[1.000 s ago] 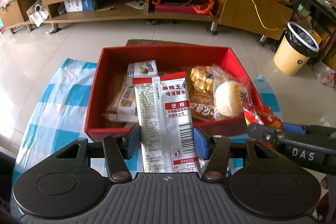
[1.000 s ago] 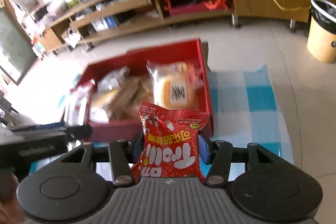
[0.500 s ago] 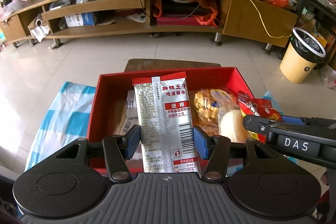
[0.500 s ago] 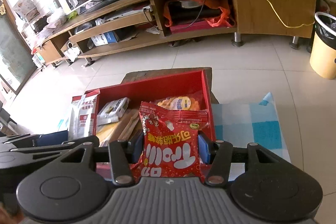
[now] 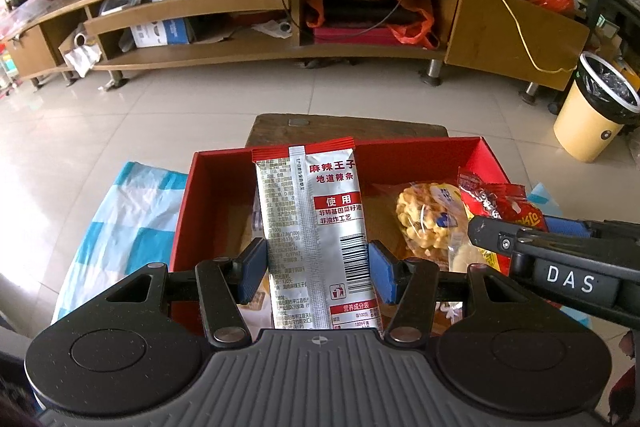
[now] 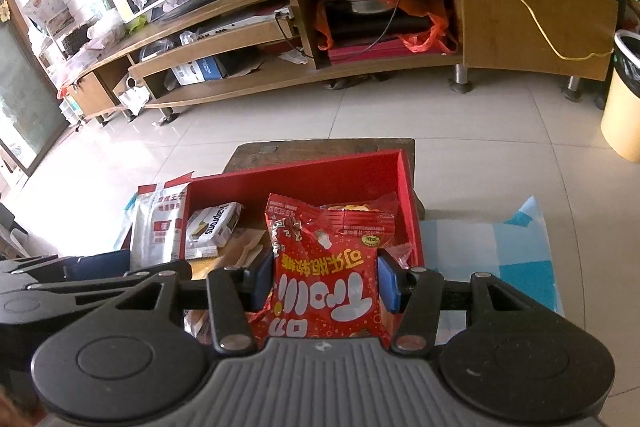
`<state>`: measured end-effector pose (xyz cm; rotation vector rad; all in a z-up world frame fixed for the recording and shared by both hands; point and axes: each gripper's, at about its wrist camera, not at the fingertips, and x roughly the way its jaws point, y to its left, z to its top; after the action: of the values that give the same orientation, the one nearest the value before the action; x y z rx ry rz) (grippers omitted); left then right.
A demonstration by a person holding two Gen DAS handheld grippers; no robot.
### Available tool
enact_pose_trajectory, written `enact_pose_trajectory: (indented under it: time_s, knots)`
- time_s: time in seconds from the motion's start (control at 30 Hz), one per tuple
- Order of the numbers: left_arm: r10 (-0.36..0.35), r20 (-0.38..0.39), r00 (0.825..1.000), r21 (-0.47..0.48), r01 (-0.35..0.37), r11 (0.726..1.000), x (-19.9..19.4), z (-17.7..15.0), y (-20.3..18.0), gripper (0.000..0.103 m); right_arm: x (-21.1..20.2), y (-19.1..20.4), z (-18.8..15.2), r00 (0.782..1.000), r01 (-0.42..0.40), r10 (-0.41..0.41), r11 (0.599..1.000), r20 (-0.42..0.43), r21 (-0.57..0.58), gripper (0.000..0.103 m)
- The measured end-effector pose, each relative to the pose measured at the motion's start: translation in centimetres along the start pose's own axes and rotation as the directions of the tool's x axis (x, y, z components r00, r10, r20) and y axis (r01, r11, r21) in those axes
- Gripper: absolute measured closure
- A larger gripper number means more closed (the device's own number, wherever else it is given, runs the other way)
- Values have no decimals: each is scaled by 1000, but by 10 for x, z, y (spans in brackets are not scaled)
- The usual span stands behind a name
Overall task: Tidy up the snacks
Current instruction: 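Lower both packs into the red box and open both tools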
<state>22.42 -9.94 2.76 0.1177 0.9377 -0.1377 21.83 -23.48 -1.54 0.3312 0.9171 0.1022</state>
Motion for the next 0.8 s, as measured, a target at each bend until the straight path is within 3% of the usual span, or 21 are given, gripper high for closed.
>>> enact_pose_trajectory:
  time_s: [0.8]
  knots:
    - [39,-27,999,18,-39,999,42,9,-9,44,46,-7,14,1000,-8,8,1000,10,-6,54]
